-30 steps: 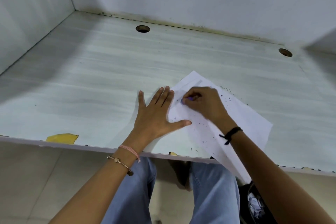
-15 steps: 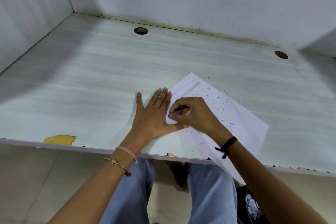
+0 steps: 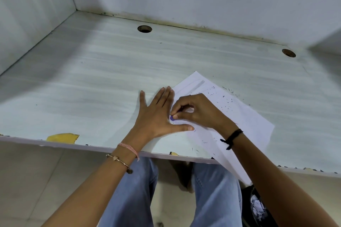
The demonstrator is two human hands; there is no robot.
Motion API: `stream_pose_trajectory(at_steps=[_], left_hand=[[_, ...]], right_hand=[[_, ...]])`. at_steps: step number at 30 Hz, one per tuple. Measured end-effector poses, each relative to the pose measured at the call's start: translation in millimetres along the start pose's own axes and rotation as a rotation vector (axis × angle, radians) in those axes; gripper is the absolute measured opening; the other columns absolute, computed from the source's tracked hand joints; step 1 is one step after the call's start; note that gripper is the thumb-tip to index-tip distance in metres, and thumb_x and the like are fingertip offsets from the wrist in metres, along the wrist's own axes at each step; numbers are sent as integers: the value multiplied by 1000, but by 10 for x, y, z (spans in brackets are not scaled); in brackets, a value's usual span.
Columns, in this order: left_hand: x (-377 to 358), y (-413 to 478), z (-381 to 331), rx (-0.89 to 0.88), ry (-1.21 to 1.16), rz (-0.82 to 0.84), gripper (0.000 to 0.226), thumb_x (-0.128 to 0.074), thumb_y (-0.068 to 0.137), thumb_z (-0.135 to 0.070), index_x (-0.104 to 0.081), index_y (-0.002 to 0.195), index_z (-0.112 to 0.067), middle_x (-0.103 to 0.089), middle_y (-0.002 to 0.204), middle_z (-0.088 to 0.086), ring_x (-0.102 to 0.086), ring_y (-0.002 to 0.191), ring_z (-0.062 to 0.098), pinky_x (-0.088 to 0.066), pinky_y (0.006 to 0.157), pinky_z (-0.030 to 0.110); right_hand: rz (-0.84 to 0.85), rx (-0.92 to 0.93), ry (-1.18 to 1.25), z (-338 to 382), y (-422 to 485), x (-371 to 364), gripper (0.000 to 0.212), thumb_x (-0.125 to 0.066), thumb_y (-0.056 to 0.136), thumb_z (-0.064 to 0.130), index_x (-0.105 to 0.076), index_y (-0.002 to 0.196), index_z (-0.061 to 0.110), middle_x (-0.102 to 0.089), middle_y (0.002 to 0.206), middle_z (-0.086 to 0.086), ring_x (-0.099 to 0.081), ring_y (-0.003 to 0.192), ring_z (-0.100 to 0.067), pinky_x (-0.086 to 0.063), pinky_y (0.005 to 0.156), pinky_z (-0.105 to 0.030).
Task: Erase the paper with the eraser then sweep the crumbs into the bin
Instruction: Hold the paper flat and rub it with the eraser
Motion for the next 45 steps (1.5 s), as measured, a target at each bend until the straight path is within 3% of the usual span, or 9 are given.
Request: stream_pose_trajectory(at_steps=[6, 12, 15, 21, 25, 30, 34, 41, 45], left_hand=[[5, 1, -3, 10, 3, 1, 133, -24, 57, -102, 11, 155, -20, 17, 162, -9, 21, 146, 4, 18, 111, 64], [13, 3, -6, -1, 3, 18, 131, -23, 58, -101, 12, 155, -21, 18, 162, -9, 23, 146, 5, 19, 111, 63], [10, -2, -5, 9, 12, 0, 132, -24, 58, -102, 11, 155, -20, 17, 162, -8, 21, 146, 5, 18, 111, 64], [11, -20, -15, 9, -18, -18, 130, -24, 59, -100, 10, 156, -20, 16, 163, -8, 20, 146, 4, 17, 112, 63], [1, -10, -7, 13, -10, -31, 129, -25, 60, -100, 8, 156, -21, 15, 163, -8, 19, 147, 4, 17, 112, 63], [-8, -9, -11, 10, -13, -30, 131, -22, 57, -101, 10, 156, -20, 15, 163, -8, 19, 147, 4, 17, 112, 63], [-7, -8, -2, 13, -16, -38, 129, -24, 59, -100, 8, 156, -21, 14, 163, -9, 18, 147, 4, 17, 112, 63], [-22, 4, 8, 8, -3, -29, 123, -19, 64, -98, 10, 156, -20, 17, 162, -9, 20, 147, 4, 18, 112, 62], [-17, 52, -30, 41, -37, -94, 104, -17, 75, -89, -10, 155, -23, -1, 164, -8, 5, 149, 6, 12, 113, 65]], right_hand=[[83, -47, 36, -56, -60, 79, 4, -75, 80, 8, -73, 83, 7, -74, 83, 0, -70, 81, -13, -55, 84, -35], [-7, 4, -4, -3, 23, -12, 2, -74, 80, 8, -73, 82, 9, -74, 81, 3, -68, 81, -7, -50, 77, -17], [89, -57, 6, -69, -55, 74, 4, -75, 79, 8, -74, 83, 9, -75, 81, 2, -70, 80, -9, -53, 80, -22], [-358, -153, 10, -187, 21, 164, 3, -77, 78, 11, -74, 78, 9, -72, 74, 2, -62, 66, -1, -43, 64, -6], [-203, -146, -41, -82, 43, -28, 2, -76, 77, 11, -74, 77, 12, -72, 73, 3, -61, 66, -1, -43, 64, -8], [-440, -251, -82, -257, 106, 241, 3, -74, 76, 7, -73, 73, 8, -68, 67, 6, -57, 58, 2, -41, 58, -6], [-252, -210, -111, -121, 60, 53, 2, -73, 77, 8, -73, 75, 9, -70, 71, 2, -58, 62, -1, -43, 61, -9], [-546, -327, -22, -457, 48, 357, 3, -71, 78, 5, -69, 76, 3, -71, 74, -5, -56, 58, -1, -41, 56, -6], [-603, -339, 83, -513, -19, 281, 5, -71, 80, 10, -69, 77, 7, -71, 79, -3, -58, 65, -1, -42, 63, -6]])
Point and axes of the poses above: each hand's wrist, its own y-axis towards the middle knuckle, its own x-axis out of the back of the hand, z = x × y, the point moved 2 cm from there along y, towards the middle knuckle
